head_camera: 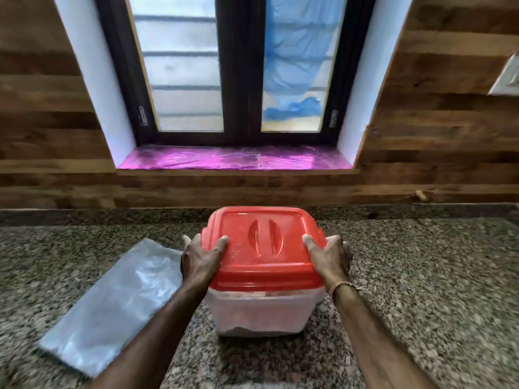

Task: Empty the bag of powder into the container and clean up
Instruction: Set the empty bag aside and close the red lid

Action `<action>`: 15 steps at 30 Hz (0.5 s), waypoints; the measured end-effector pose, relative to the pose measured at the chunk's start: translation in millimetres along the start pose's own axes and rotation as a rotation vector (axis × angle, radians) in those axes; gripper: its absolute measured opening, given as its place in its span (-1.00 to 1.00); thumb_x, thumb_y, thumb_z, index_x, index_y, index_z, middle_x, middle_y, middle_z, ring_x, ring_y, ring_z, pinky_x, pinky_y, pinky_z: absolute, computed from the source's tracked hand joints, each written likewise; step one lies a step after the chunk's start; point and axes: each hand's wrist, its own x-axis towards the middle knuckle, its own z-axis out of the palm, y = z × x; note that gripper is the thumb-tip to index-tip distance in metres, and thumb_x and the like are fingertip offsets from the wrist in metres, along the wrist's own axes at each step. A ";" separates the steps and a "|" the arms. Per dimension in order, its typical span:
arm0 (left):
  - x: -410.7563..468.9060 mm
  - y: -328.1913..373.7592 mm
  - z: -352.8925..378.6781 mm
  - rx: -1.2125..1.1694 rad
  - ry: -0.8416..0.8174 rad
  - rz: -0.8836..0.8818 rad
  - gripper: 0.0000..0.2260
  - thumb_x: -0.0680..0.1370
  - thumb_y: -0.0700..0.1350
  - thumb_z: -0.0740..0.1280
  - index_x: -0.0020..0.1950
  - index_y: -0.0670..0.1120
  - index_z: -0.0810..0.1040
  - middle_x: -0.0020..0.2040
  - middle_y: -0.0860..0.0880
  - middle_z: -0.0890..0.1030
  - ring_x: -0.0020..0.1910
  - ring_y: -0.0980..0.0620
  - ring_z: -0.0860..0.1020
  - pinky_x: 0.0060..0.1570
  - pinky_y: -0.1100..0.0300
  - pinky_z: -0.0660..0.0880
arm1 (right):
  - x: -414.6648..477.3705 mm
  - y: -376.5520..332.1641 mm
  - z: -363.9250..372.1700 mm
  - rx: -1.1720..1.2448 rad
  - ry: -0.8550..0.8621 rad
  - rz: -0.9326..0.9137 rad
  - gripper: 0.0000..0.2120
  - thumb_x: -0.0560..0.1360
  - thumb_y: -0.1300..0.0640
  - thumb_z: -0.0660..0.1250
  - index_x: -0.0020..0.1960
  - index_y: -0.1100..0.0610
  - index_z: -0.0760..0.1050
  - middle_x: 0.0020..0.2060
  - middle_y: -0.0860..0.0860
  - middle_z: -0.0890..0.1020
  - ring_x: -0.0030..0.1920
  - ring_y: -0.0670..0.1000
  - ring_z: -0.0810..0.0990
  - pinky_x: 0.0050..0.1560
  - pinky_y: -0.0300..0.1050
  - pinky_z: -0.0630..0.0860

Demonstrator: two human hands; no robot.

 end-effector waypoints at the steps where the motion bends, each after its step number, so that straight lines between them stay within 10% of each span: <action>1: -0.5 -3.7 -1.7 -0.029 -0.028 -0.012 -0.37 0.36 0.42 0.38 0.22 -0.01 0.60 0.24 -0.15 0.62 0.08 -0.18 0.65 0.02 0.00 0.61 | 0.8 1.7 2.7 -0.024 -0.001 -0.002 -0.30 0.39 -0.34 0.41 0.21 0.23 0.50 0.25 0.25 0.53 0.31 0.27 0.46 0.31 0.07 0.41; 9: -2.3 -14.1 -4.3 -0.115 -0.145 -0.073 -0.38 0.39 0.34 0.39 0.16 -0.05 0.26 0.09 -0.15 0.59 0.00 -0.17 0.62 0.03 -0.15 0.62 | -9.3 10.6 -6.7 0.021 -0.127 0.037 -0.30 0.27 -0.35 0.36 0.10 0.23 0.53 0.02 0.18 0.62 -0.06 0.11 0.61 -0.32 -0.22 0.40; 15: -7.3 -23.2 0.5 0.067 -0.173 0.021 -0.17 0.45 0.39 0.09 0.65 0.08 0.02 0.64 -0.10 0.17 0.60 -0.17 0.17 0.52 -0.26 0.12 | -22.7 -0.7 -3.1 -0.092 -0.136 0.009 -0.31 0.37 -0.34 0.13 0.39 -0.01 0.36 0.07 0.10 0.55 0.07 0.15 0.54 0.17 0.14 0.51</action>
